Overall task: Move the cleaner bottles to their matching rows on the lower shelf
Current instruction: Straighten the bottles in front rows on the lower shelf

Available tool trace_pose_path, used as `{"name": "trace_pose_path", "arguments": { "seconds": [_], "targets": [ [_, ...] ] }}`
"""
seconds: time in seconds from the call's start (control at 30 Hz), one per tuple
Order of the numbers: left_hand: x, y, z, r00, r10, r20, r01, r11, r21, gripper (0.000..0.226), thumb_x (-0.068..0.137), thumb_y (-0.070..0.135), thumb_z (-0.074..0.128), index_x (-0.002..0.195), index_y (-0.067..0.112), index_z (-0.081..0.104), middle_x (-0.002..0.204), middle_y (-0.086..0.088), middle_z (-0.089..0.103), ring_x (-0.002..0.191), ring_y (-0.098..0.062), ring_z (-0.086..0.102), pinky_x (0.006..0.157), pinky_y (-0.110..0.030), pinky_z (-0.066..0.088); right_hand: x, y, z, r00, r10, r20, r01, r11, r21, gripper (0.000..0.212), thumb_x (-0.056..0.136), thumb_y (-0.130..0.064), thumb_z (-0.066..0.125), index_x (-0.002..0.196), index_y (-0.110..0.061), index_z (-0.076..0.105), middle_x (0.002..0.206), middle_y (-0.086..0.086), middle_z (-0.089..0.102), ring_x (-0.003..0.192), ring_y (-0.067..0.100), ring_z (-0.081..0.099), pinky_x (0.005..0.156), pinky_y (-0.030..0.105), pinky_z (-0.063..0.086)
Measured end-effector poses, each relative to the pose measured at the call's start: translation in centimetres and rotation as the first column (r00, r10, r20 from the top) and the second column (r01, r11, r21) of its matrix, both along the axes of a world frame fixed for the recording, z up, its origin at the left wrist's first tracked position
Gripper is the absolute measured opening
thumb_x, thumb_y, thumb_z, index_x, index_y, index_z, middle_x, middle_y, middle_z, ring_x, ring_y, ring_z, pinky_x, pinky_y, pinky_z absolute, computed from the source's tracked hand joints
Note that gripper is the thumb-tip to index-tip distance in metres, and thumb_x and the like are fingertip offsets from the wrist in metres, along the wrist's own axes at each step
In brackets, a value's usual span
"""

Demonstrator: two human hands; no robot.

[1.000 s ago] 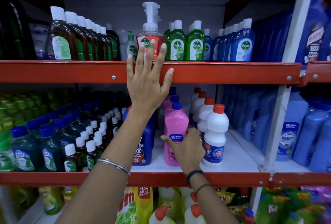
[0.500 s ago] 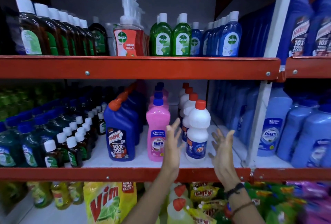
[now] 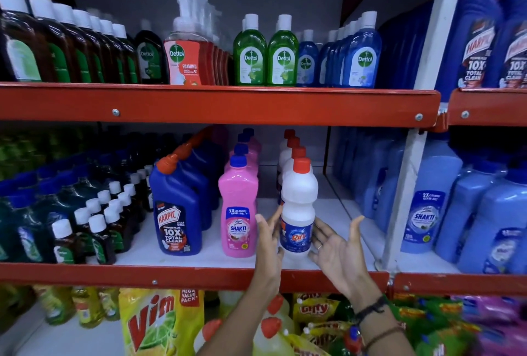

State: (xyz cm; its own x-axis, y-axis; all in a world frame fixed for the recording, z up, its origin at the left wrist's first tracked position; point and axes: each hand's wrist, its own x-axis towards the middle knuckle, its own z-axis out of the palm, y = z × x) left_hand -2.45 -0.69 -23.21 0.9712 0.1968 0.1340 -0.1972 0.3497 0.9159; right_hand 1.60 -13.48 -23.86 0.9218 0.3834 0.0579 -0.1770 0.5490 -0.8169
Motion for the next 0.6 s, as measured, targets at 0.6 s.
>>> {"name": "trace_pose_path", "arguments": {
  "seconds": [0.6],
  "targets": [
    [-0.3,0.1,-0.1,0.999,0.05,0.022,-0.05,0.999,-0.022,0.07,0.087,0.065,0.012,0.135,0.03,0.048,0.152,0.001,0.039,0.139,-0.016,0.035,0.114,-0.045,0.024,-2.3,1.0,0.9,0.942,-0.307,0.135,0.325,0.936,-0.138,0.096,0.071,-0.077,0.022,0.139,-0.011,0.041,0.149,0.007,0.04,0.136,0.019,0.038,0.115,0.036,0.024]
  ]
}}
